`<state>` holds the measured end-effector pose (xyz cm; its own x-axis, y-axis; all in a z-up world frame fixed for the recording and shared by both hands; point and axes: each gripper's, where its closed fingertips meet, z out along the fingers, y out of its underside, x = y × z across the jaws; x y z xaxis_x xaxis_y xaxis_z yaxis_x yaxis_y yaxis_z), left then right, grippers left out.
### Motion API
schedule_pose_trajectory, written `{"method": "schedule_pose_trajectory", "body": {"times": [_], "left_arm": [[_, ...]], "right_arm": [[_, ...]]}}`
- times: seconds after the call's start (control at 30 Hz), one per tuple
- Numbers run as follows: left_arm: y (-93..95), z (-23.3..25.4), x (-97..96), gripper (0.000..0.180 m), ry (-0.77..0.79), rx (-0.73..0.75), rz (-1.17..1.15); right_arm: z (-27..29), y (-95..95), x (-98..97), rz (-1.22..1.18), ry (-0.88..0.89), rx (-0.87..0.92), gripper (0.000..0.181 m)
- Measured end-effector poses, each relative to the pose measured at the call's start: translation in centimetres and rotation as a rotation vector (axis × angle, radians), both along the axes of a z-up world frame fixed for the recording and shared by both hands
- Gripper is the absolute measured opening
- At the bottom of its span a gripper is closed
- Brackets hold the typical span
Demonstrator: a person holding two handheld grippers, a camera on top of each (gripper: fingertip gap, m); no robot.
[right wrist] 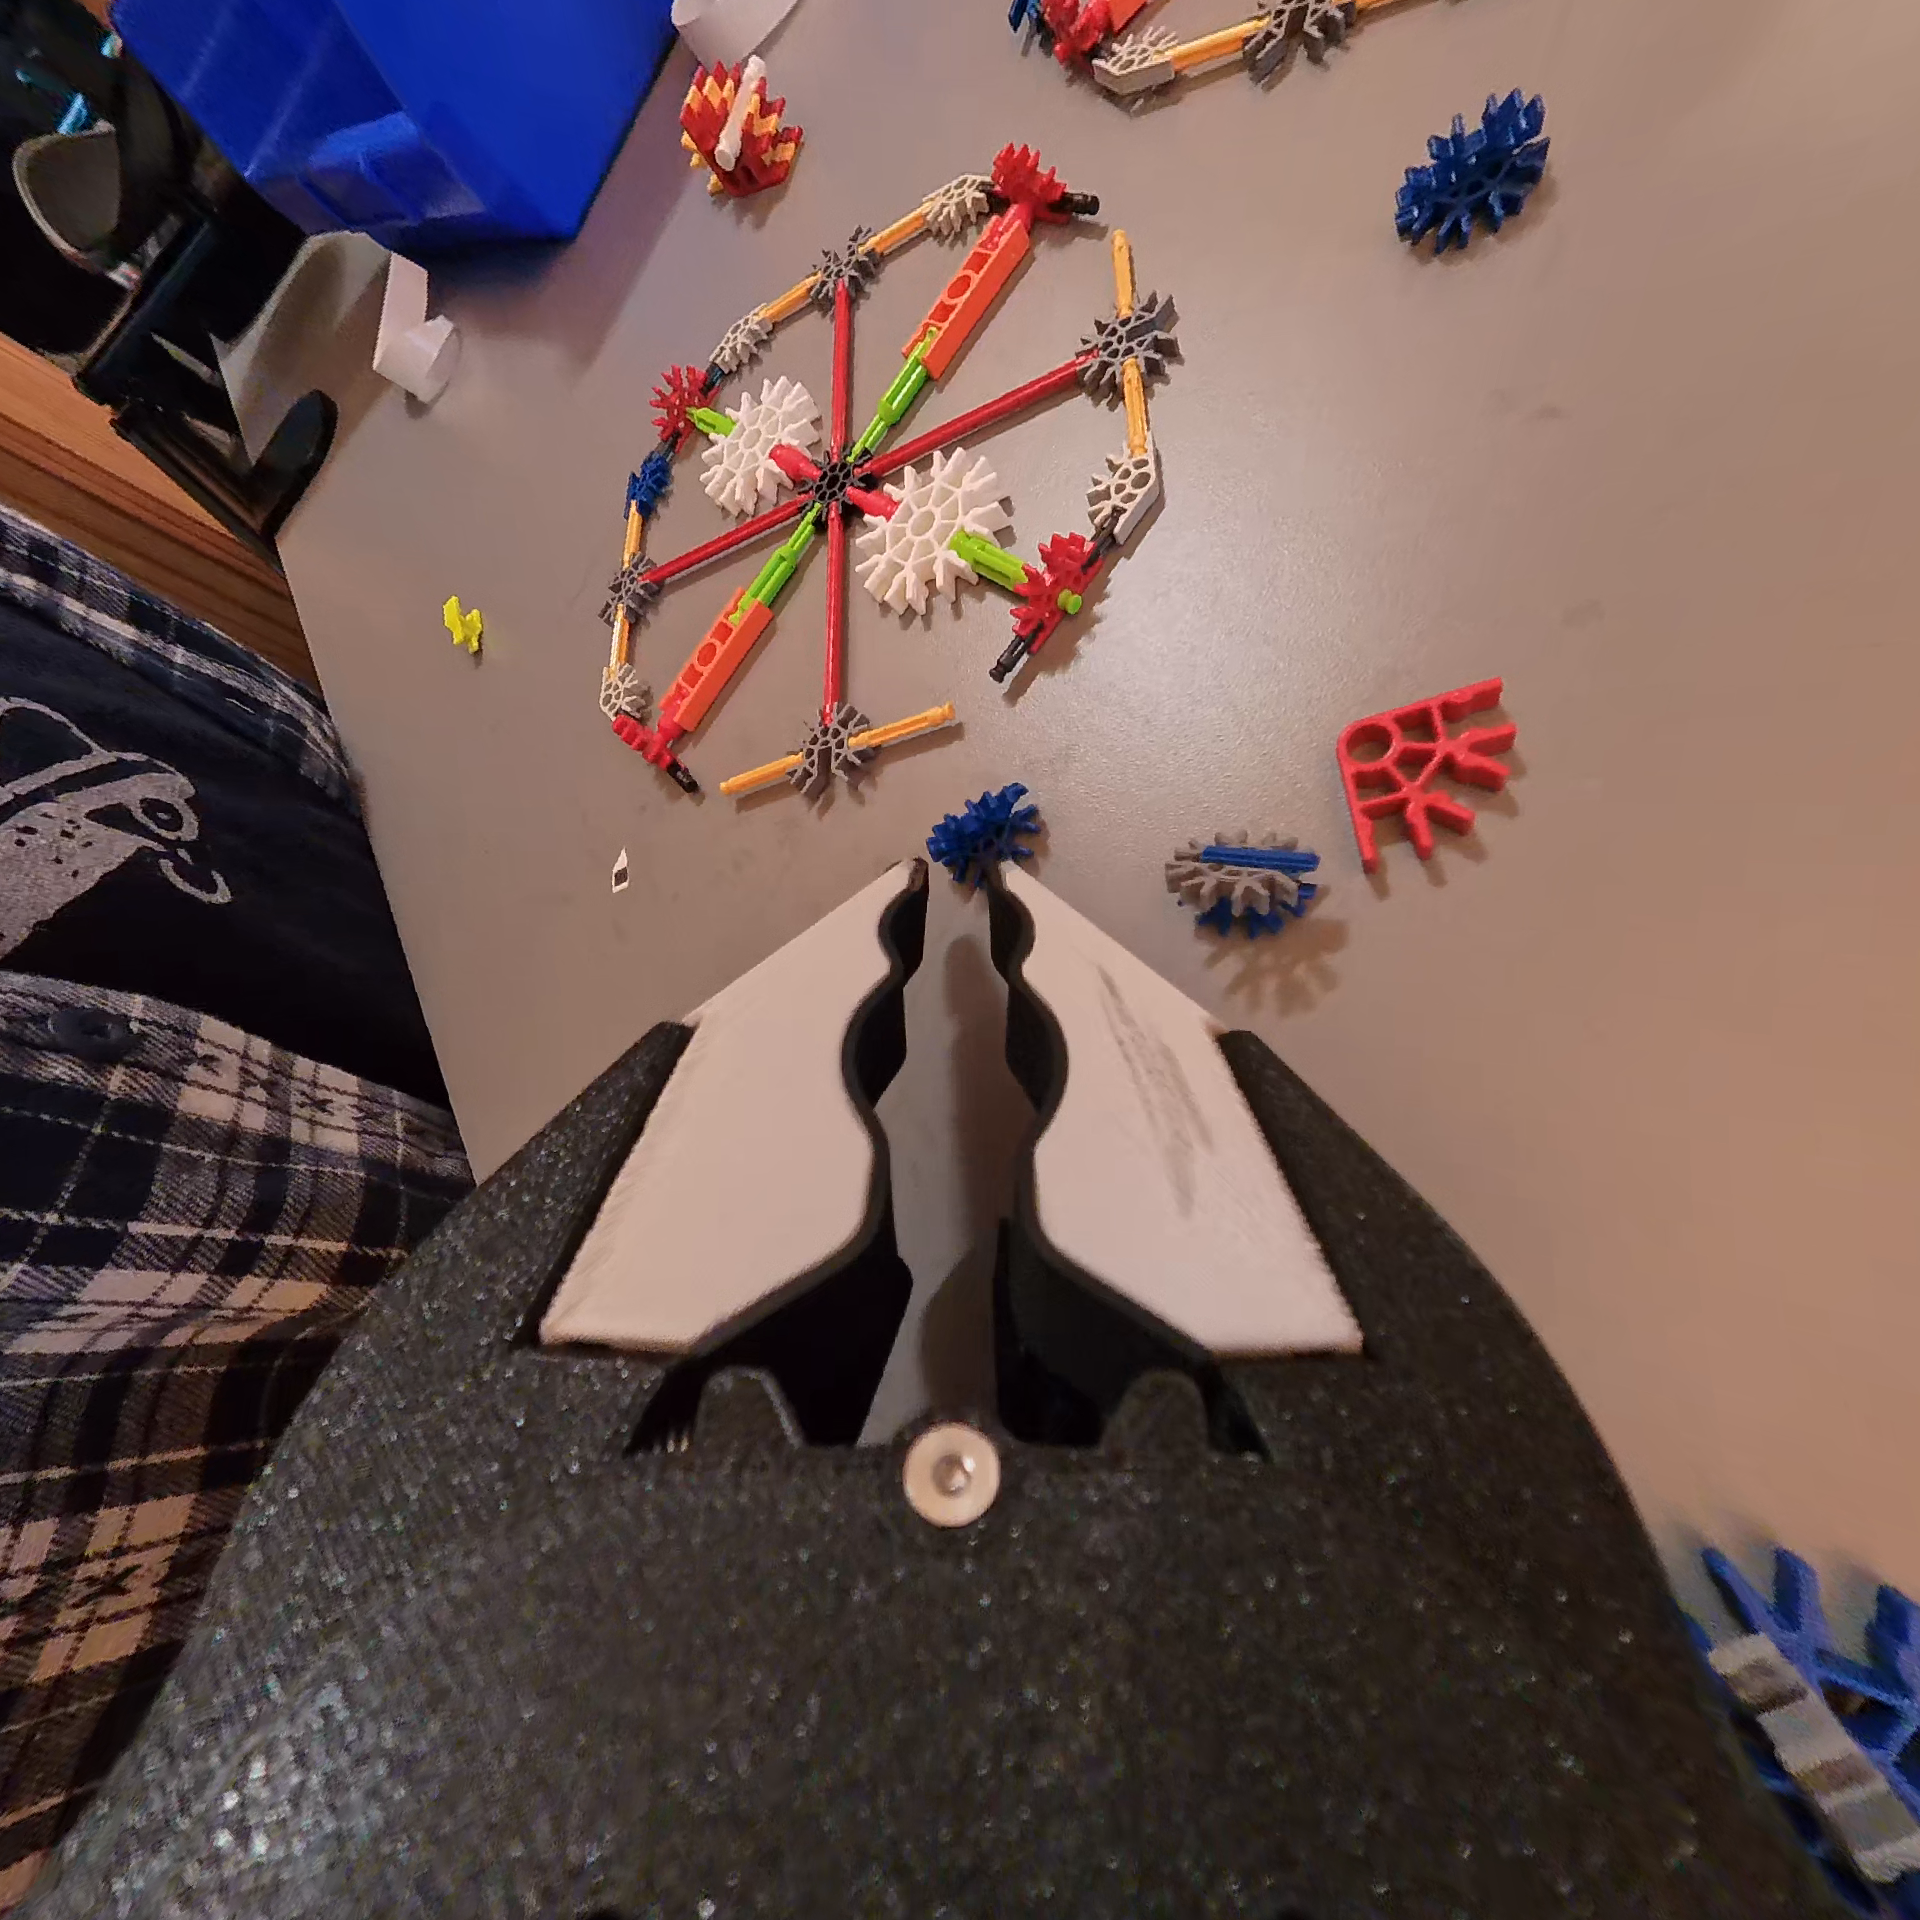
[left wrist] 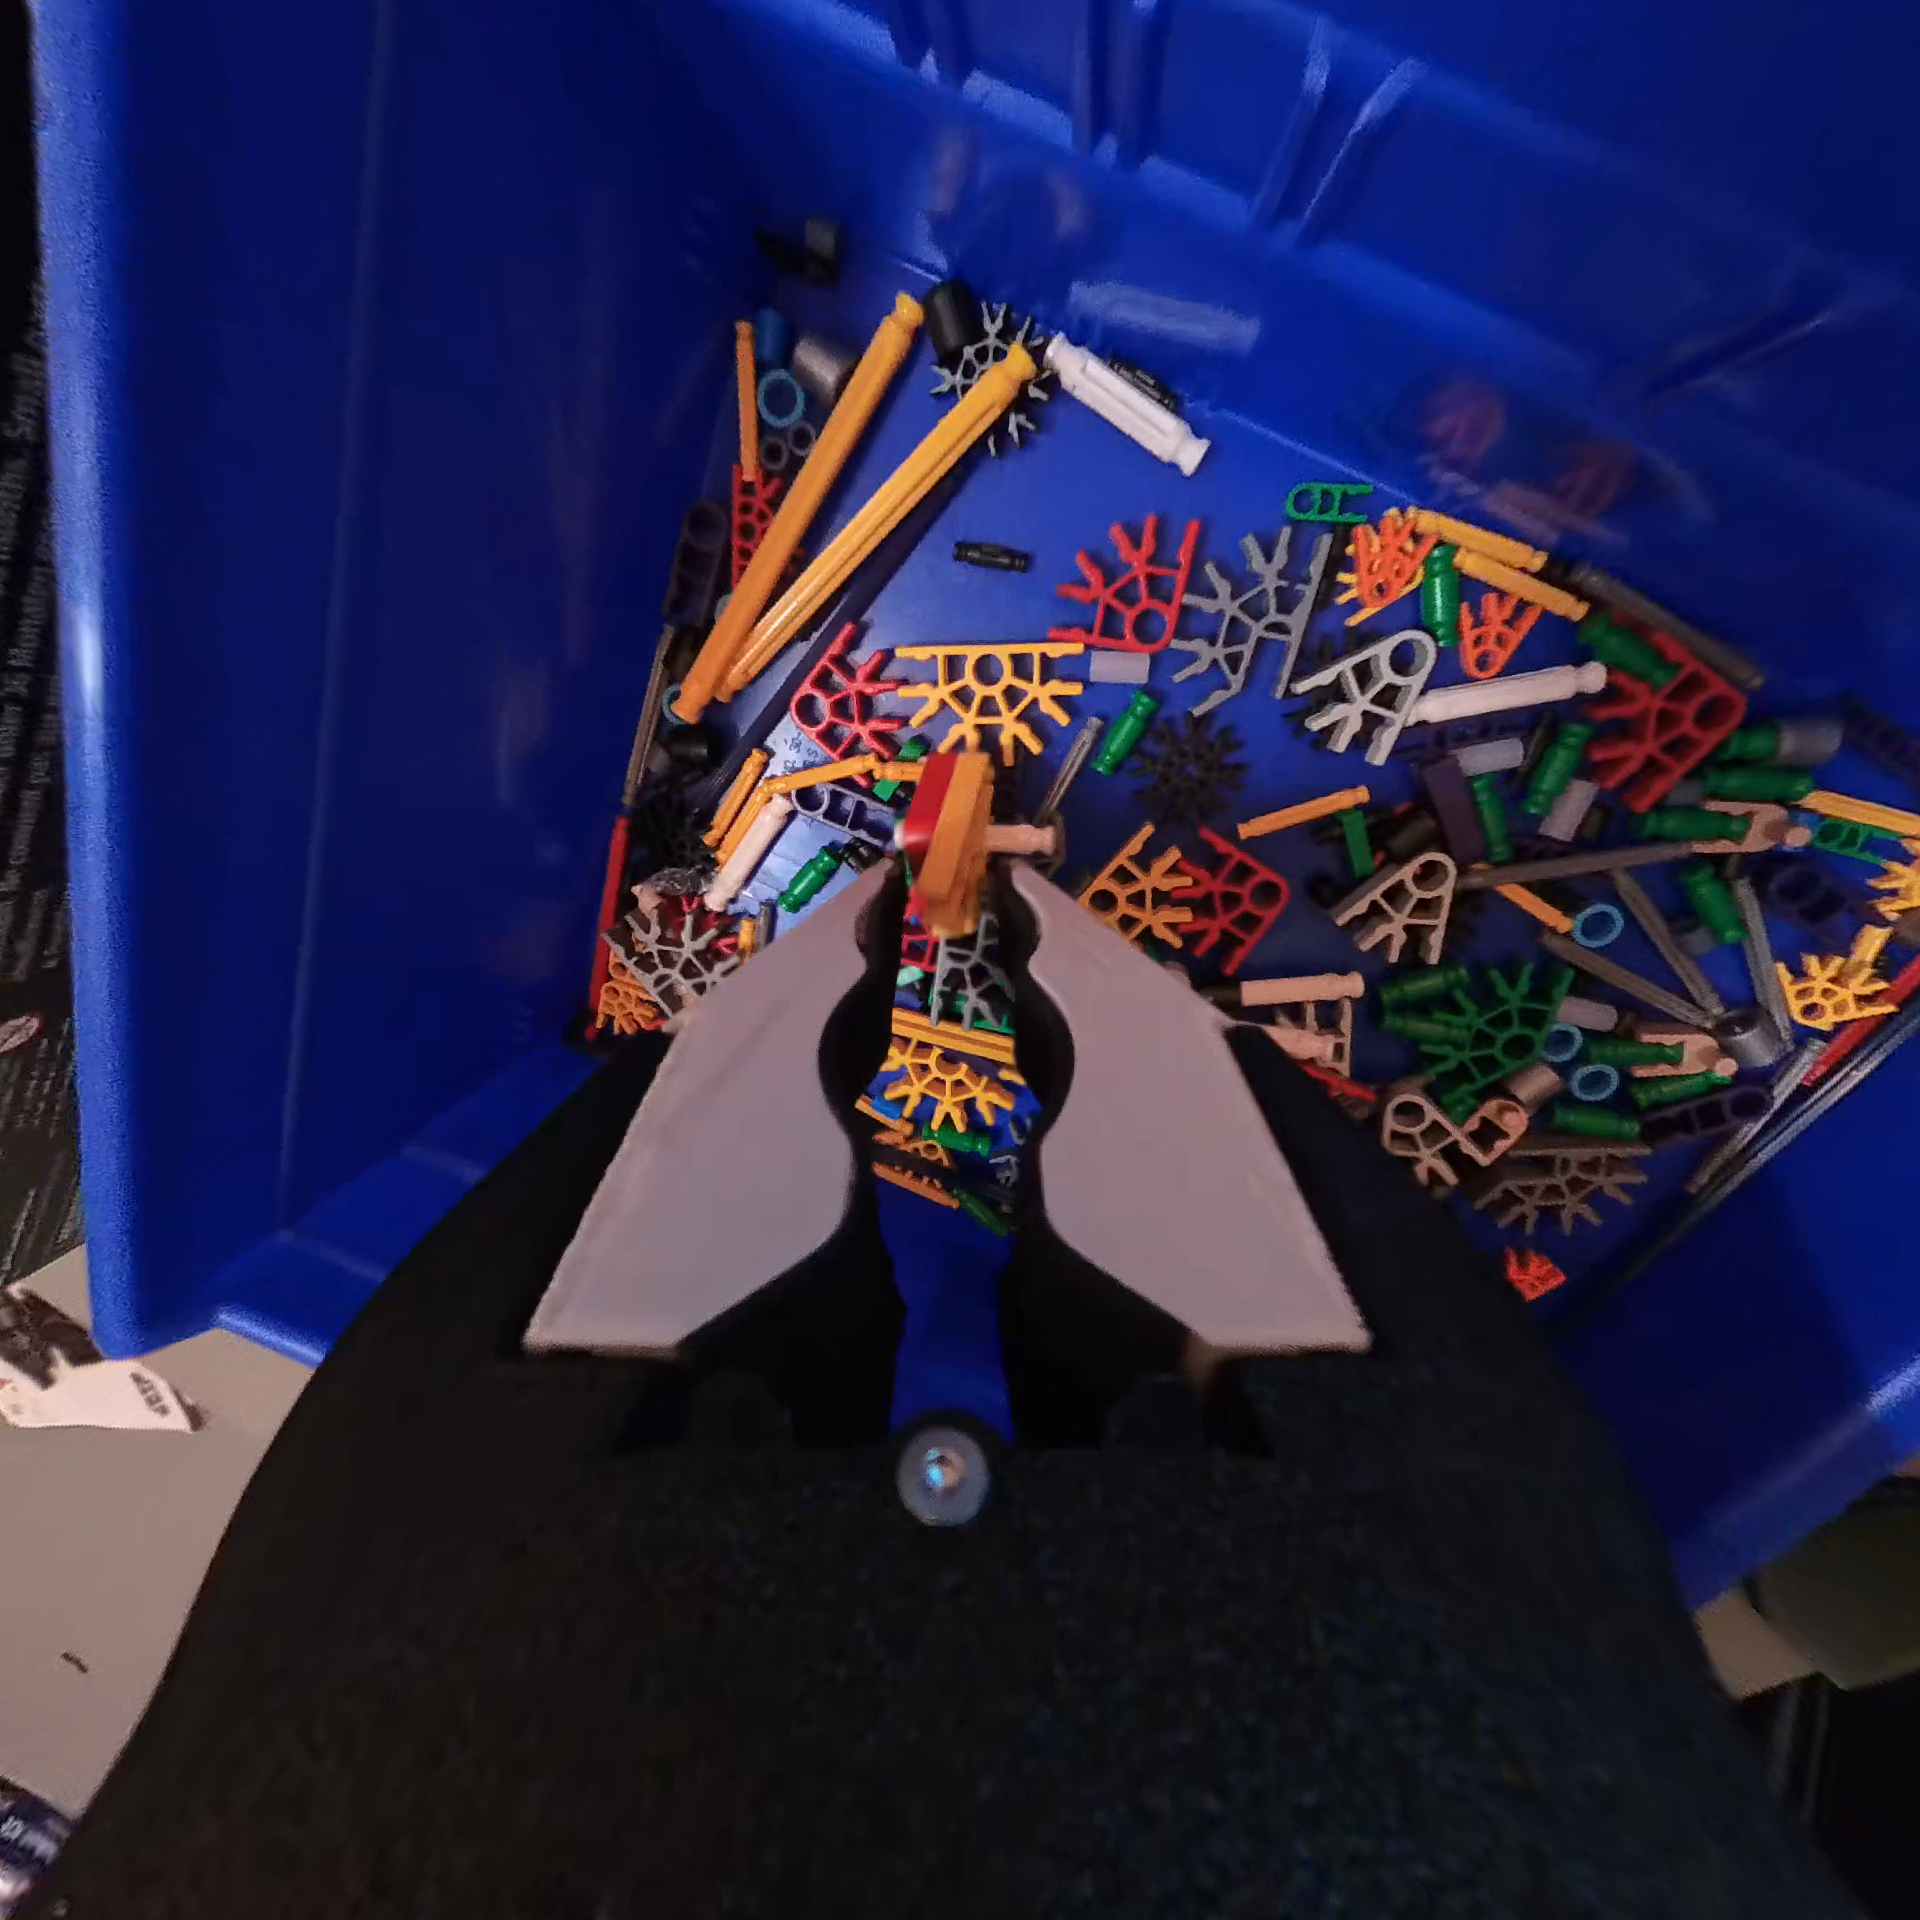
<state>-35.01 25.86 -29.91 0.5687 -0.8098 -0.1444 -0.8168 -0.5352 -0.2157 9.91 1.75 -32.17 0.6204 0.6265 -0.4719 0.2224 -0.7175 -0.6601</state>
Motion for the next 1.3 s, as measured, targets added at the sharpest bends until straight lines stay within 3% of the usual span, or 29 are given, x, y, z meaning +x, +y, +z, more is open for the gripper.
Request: {"method": "schedule_pose_trajectory", "body": {"times": [0.17,0.67,0.8,1.3], "left_arm": [[-0.2,0.8,1.4,0.018,-0.047,0.033,-0.045],[-3.9,-1.9,6.4,0.024,-0.069,-0.079,-0.261],[-3.7,-2.5,6.2,0.017,-0.025,-0.071,-0.271],[-1.6,-1.3,3.4,0.016,-0.014,-0.016,-0.173]], "right_arm": [[-0.1,0.0,0.0,-0.002,-0.003,-0.008,0.010],[0.0,0.0,0.1,-0.007,-0.004,-0.004,0.010],[0.0,0.0,0.1,-0.006,-0.004,-0.002,0.010],[0.1,0.0,0.1,-0.003,0.004,-0.004,0.010]]}}
